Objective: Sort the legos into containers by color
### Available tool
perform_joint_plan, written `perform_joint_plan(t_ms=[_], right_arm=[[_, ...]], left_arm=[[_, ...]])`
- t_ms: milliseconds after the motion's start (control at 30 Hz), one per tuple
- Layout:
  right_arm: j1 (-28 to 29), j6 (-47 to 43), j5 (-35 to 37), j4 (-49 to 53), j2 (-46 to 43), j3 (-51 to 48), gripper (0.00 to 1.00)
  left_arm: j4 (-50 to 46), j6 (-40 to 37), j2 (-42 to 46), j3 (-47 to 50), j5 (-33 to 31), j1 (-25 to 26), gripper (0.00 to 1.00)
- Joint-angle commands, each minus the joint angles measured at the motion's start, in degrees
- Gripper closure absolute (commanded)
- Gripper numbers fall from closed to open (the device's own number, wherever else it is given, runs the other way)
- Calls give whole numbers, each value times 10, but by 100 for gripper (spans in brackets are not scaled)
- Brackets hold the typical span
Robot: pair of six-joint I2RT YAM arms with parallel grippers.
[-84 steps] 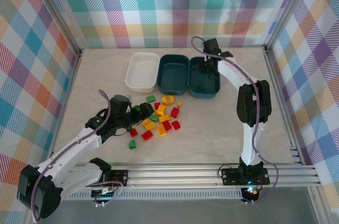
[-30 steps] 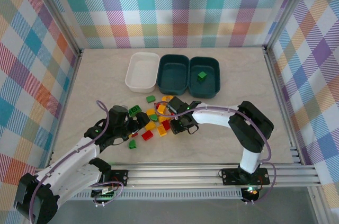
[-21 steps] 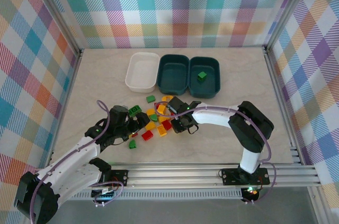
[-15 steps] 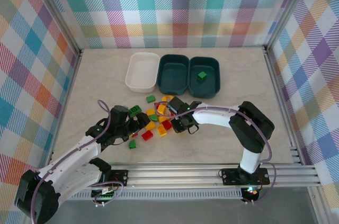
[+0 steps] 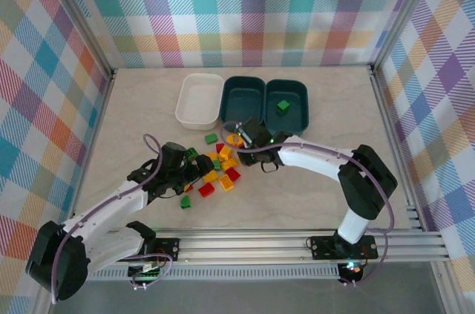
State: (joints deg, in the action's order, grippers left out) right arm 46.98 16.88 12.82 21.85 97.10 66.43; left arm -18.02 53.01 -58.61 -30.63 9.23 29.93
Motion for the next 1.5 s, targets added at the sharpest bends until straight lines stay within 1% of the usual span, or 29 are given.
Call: perform_joint_plan(t_ms=[0, 133, 200, 333, 433, 467, 500, 567, 667, 800, 867, 933, 967, 1067, 1200, 1300, 1367, 1467], right_arm=[[-49, -11, -3, -15, 27, 61, 68], [-90, -23, -5, 3, 107, 162, 68], [-107, -31, -7, 19, 150, 214, 68], [-128, -50, -24, 51, 219, 310, 67], [-135, -62, -38, 77, 256, 372, 66], [-135, -66, -40, 87, 267, 388, 65], [-135, -69, -40, 97, 274, 405, 61], [-135, -72, -38, 103, 274, 417, 51], [-135, -72, -37, 95, 253, 409, 45], [-134, -66, -36, 85, 210, 376, 43], [-130, -53, -41, 69, 171, 332, 45], [-116, -34, -59, 38, 125, 263, 48], [-101, -30, -67, 23, 102, 223, 48], [-35, -27, -50, 18, 59, 130, 51], [51, 3, -47, 19, 30, 37, 49], [109, 22, -32, 47, 35, 20, 45], [133, 43, -28, 63, 43, 21, 44], [152, 87, -53, 68, 52, 13, 44]], left_arm=[[41, -12, -25, -17, 13, 6, 0], [34, -18, -62, -36, 21, 7, 0], [15, -24, -62, -47, 18, 7, 0], [-58, -43, -31, -67, -32, 7, 0], [-84, -47, -6, -69, -57, 7, 0], [-87, -47, 0, -68, -60, 7, 0], [-90, -47, 2, -68, -62, 7, 0], [-96, -46, 0, -68, -64, 7, 0], [-105, -45, -7, -68, -69, 7, 0], [-101, -37, -19, -67, -63, 7, 0], [-96, -33, -26, -68, -56, 8, 0], [-93, -33, -33, -67, -58, 9, 0], [-95, -33, -35, -66, -63, 9, 0], [-104, -38, -30, -65, -82, 9, 0], [-134, -45, -6, -63, -127, 5, 0], [-153, -36, 8, -55, -139, -13, 0], [-152, -26, 16, -45, -133, -24, 0], [-142, -19, 27, -32, -120, -29, 0]])
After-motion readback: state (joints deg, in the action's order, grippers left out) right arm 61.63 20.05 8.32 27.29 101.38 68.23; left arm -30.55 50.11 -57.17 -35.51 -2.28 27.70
